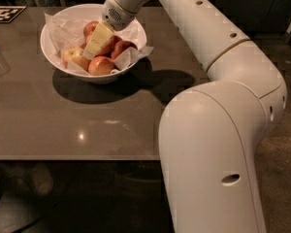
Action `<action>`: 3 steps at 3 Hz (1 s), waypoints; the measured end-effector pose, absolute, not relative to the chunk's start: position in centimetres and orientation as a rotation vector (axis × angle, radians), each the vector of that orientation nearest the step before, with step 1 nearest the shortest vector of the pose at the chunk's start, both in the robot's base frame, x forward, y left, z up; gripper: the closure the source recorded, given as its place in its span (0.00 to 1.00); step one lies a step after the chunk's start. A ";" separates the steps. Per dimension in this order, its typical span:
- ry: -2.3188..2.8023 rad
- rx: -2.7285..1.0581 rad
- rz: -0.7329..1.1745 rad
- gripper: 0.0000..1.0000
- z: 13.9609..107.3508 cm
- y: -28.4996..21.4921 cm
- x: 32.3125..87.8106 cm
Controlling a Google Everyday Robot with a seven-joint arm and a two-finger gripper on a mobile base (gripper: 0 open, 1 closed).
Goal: Pick apple from white bowl
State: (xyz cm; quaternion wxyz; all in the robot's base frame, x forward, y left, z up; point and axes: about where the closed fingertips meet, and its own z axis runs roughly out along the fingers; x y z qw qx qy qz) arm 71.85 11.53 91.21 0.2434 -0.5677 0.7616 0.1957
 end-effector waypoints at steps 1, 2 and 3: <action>2.088 -1.577 0.534 0.00 90.5 12.0 72.0; 2.088 -1.578 0.535 0.17 90.4 12.0 72.0; 2.088 -1.578 0.535 0.42 90.4 12.0 72.0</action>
Offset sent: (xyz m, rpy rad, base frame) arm 0.0007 0.0034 -0.0056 -0.0117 0.0081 0.0112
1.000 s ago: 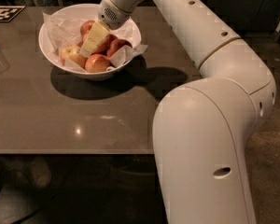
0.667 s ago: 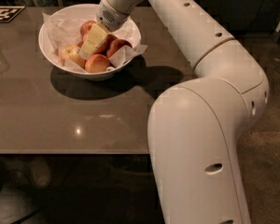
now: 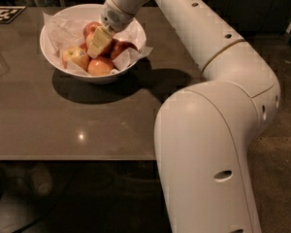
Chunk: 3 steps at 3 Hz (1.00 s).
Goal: Pick apple from white bowl
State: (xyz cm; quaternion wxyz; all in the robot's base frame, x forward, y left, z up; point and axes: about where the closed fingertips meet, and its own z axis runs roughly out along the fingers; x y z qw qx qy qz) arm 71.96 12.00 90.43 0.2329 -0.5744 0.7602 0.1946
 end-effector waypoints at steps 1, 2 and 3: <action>2.088 -1.578 0.535 0.65 90.4 12.0 72.0; 2.088 -1.578 0.535 0.88 90.4 12.0 72.0; 2.088 -1.578 0.535 1.00 90.4 12.0 72.0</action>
Offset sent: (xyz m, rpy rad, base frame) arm 0.0000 0.0000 0.0000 0.0000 0.0000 0.0000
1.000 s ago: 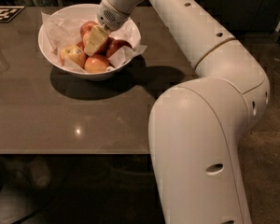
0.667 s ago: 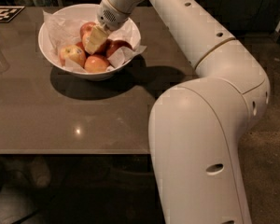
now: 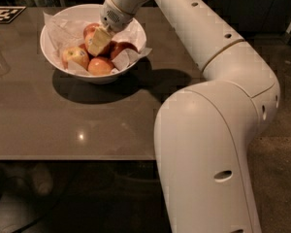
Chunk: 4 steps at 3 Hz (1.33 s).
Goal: Pick apple from white bowl
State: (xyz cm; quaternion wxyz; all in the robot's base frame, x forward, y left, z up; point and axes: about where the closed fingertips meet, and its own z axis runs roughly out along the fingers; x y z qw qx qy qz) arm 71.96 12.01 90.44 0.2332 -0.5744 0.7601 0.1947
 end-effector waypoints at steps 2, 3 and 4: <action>2.004 -1.555 0.512 1.00 93.5 12.2 70.8; 1.960 -1.546 0.506 1.00 95.1 12.2 69.7; 1.925 -1.533 0.494 1.00 96.8 12.1 68.9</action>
Offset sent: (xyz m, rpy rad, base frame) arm -0.0337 -0.0038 0.0643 0.0766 -0.1539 0.0052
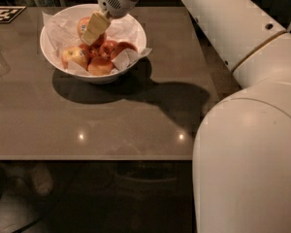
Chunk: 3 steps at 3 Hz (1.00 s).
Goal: Pick apple from white bowl
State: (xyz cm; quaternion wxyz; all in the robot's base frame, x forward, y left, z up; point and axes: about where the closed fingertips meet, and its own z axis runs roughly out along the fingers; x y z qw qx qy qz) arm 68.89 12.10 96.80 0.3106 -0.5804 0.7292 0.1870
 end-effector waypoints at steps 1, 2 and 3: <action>1.874 -1.511 0.473 1.00 99.9 11.6 67.7; 1.828 -1.503 0.438 1.00 103.1 11.1 66.5; 1.793 -1.488 0.416 1.00 105.6 10.7 65.7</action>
Offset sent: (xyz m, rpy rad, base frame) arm -0.0391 -0.0209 0.1067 0.0513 -0.1743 -0.0072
